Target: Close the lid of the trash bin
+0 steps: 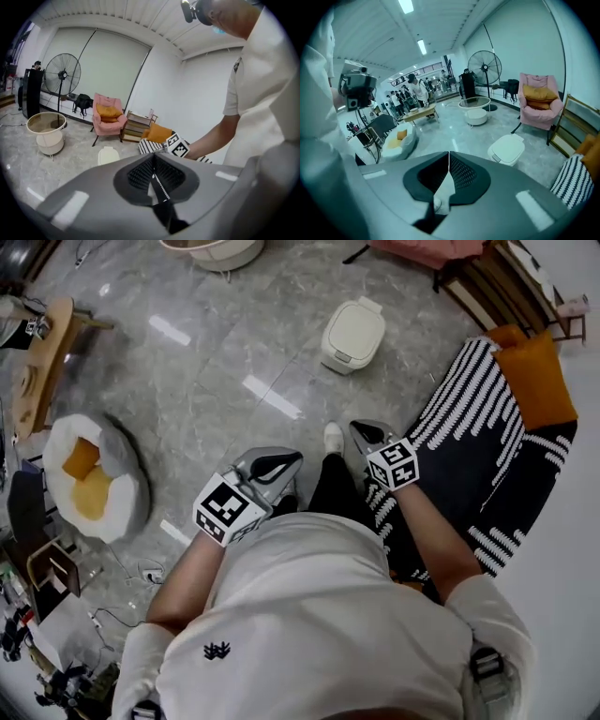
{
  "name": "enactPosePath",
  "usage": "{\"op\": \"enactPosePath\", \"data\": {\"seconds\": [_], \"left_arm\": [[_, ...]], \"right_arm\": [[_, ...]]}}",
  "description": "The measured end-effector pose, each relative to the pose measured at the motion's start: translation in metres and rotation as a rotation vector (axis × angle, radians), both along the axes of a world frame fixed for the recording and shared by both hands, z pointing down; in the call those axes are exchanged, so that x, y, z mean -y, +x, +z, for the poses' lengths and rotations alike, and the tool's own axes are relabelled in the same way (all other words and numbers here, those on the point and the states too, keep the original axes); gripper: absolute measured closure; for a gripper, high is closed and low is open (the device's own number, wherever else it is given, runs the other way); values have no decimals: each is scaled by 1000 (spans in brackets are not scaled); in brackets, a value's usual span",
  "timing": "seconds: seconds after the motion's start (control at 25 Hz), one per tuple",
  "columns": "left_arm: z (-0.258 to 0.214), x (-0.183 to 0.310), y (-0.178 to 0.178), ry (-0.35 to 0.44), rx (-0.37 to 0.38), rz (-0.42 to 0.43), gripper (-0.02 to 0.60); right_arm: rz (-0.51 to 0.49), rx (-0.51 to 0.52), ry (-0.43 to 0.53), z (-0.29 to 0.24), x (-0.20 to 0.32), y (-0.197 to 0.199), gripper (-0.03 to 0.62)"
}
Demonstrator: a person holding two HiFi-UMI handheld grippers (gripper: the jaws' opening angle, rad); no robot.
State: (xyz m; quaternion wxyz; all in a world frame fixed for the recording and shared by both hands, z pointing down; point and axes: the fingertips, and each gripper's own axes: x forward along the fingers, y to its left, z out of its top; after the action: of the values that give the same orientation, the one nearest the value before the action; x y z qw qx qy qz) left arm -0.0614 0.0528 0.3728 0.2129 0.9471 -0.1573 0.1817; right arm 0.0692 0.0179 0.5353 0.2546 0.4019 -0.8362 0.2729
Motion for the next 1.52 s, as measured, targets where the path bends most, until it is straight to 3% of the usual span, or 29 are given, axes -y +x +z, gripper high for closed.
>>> {"op": "enactPosePath", "data": {"seconds": [0.24, 0.72, 1.12, 1.52], "left_arm": [[-20, -18, -27, 72, -7, 30, 525], [-38, -61, -62, 88, -38, 36, 525], [-49, -75, -61, 131, -60, 69, 525], [-44, -83, -76, 109, -66, 27, 525]], "right_arm": [[67, 29, 111, -76, -44, -17, 588], [159, 70, 280, -179, -116, -42, 588], [187, 81, 345, -209, -145, -53, 589], [189, 86, 366, -216, -154, -59, 592]]}}
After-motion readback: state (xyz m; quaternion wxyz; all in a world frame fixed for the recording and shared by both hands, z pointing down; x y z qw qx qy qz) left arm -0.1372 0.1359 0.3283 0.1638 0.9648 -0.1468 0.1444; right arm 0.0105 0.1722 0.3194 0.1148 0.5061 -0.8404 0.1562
